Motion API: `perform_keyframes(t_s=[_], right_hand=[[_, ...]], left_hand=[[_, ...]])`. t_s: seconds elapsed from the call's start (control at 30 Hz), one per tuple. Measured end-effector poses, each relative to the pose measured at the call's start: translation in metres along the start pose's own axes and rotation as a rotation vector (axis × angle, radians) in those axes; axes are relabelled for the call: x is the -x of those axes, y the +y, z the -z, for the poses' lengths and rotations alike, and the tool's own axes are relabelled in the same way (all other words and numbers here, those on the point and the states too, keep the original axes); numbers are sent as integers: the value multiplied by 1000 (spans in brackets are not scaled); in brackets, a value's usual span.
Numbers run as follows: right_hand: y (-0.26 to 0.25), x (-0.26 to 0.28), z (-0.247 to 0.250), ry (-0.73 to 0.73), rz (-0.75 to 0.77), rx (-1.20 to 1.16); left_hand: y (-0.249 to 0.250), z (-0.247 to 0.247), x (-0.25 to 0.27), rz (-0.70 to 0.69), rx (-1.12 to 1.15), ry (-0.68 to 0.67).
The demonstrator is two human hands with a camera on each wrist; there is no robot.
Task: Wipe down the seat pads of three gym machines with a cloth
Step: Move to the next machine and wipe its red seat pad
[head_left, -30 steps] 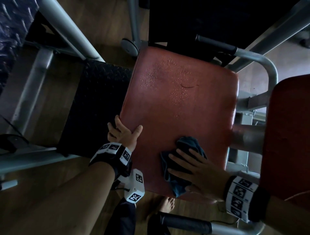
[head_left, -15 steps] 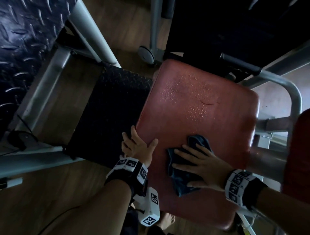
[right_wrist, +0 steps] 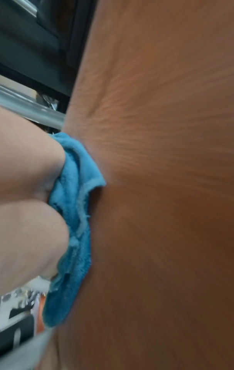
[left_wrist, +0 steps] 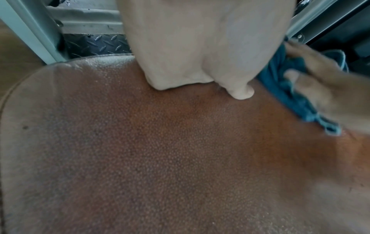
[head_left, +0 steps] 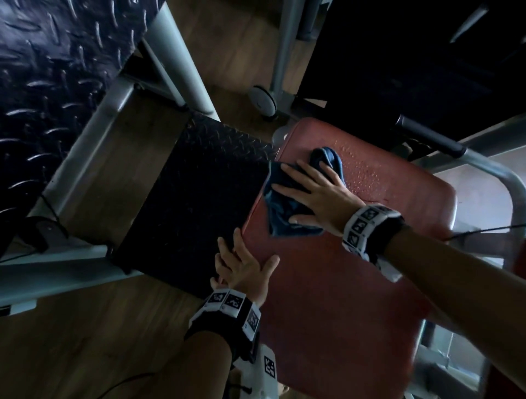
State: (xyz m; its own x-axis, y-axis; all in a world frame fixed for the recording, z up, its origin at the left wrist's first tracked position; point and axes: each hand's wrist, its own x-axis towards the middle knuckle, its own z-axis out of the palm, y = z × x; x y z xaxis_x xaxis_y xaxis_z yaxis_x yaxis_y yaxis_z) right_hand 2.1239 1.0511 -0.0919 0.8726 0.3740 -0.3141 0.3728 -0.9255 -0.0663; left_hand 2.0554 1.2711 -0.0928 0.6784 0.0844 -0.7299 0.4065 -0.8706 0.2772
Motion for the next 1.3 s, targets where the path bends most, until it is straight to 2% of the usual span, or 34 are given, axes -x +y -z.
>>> perform_keyframes(t_s=[0.27,0.47,0.6,0.73,0.93,1.03,1.17,1.3], right_hand=[[37,-62,17,114,-184,-93],[63,-92,18,297,-566,-231],[52,-90,11,343,-705,-254],[25,-62,7,343,-749,-266],[-32,25,-17,304,-512,-194],[-55,81,-33,231,-471,-139],[-68,144,-47,135,-594,-135],[-63,153,-47,107,-696,-121]], left_hand=[[3,3,1,1,-35,-1],[4,4,1,-4,-36,-11],[4,3,0,6,-20,-7],[2,2,-3,4,2,3],[0,-4,-6,-3,76,57],[0,-6,-8,1,84,92],[-1,-9,-7,-22,78,144],[-3,-10,-7,-53,101,145]])
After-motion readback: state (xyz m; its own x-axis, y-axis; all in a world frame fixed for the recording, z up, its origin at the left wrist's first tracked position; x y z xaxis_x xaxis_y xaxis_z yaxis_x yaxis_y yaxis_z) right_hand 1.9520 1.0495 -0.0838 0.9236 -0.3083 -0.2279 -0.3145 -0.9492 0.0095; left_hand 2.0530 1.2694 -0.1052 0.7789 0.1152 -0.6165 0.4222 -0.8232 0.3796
